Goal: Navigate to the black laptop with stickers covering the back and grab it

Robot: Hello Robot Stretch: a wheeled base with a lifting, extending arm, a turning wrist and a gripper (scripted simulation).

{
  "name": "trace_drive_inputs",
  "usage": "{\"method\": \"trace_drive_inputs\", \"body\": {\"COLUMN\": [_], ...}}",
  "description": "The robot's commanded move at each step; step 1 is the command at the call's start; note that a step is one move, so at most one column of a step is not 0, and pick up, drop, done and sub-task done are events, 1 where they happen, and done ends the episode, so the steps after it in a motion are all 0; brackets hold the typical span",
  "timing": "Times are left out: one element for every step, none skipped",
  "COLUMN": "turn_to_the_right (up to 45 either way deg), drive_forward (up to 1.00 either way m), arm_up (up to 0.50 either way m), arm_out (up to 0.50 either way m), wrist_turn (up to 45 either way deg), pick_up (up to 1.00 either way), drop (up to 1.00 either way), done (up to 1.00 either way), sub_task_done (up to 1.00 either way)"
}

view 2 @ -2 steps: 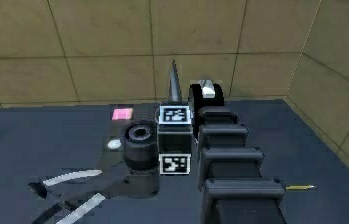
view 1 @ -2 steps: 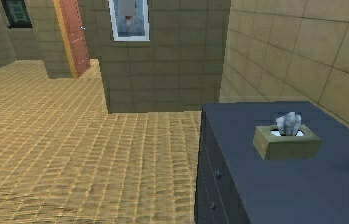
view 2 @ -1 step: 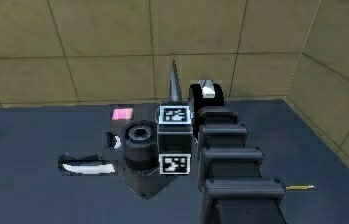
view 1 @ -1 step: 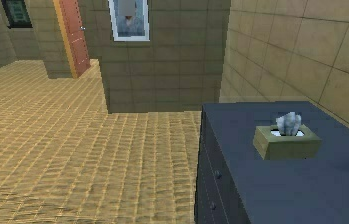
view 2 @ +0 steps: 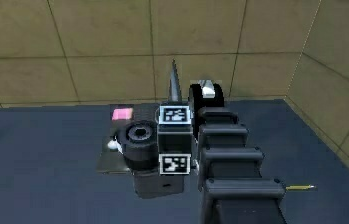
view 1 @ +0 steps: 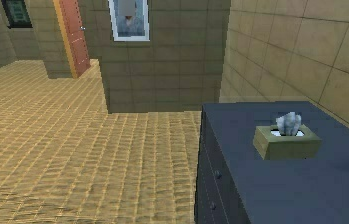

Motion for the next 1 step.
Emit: {"method": "trace_drive_inputs", "body": {"turn_to_the_right": [0.0], "drive_forward": [0.0], "arm_up": [-0.12], "arm_out": [0.0], "wrist_turn": [0.0], "pick_up": [0.0], "drop": [0.0], "done": [0.0], "sub_task_done": [0.0]}}
